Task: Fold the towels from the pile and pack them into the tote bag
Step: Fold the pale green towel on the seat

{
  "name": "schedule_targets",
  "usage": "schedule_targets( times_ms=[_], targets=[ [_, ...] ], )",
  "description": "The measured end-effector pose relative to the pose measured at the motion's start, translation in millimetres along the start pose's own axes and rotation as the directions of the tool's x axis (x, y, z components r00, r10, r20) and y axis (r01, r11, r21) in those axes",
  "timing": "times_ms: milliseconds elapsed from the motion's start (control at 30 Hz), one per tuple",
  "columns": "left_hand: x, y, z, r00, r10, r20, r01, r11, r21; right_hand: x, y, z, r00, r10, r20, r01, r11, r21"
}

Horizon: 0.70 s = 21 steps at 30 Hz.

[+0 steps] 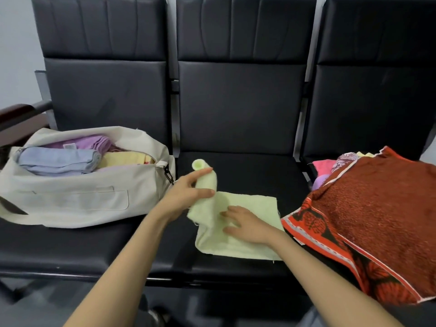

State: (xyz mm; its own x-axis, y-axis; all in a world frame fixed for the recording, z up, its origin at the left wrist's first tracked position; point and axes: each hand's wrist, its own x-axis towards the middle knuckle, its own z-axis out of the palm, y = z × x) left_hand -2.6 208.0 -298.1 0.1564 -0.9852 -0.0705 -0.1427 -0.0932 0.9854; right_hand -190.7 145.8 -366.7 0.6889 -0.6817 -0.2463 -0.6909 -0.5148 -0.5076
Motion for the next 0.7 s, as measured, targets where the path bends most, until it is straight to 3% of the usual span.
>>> schedule_targets(
  times_ms=[67,133,233,333,433,567,633,700],
  targets=[
    [7.8,0.0,23.8,0.999,-0.006,0.045,0.003,0.997,0.073,1.2,6.2,-16.3,0.981,0.101,-0.165,-0.052,0.958,0.282],
    [17.8,-3.7,48.1,0.995,-0.009,0.102,-0.007,0.987,0.16,-0.3,20.5,-33.0,0.928,0.282,-0.243,-0.124,0.849,0.513],
    [28.4,-9.4,85.6,0.986,-0.028,0.162,-0.017,0.962,0.273,-10.3,43.6,-47.6,0.871,0.481,-0.099,-0.247,0.603,0.759],
    [37.4,-21.7,112.3,0.976,-0.07,0.209,0.012,0.964,0.266,-20.0,54.5,-49.9,0.85,0.525,0.039,-0.338,0.487,0.806],
    [39.7,-29.2,122.6,0.956,-0.096,0.277,0.05,0.984,0.171,-22.9,56.4,-47.5,0.844,0.533,0.06,-0.348,0.459,0.817],
    [36.6,-23.5,120.8,0.932,-0.151,0.331,0.193,0.977,-0.096,-19.8,62.5,-48.8,0.827,0.561,0.028,-0.35,0.475,0.808],
    [36.5,-22.1,112.8,0.949,-0.165,0.268,0.194,0.978,-0.083,-18.3,62.4,-45.2,0.824,0.567,-0.016,-0.364,0.55,0.752],
    [36.6,-24.3,102.1,0.972,-0.164,0.167,0.164,0.986,0.018,-17.8,61.3,-40.6,0.848,0.519,-0.105,-0.356,0.706,0.612]
  ],
)
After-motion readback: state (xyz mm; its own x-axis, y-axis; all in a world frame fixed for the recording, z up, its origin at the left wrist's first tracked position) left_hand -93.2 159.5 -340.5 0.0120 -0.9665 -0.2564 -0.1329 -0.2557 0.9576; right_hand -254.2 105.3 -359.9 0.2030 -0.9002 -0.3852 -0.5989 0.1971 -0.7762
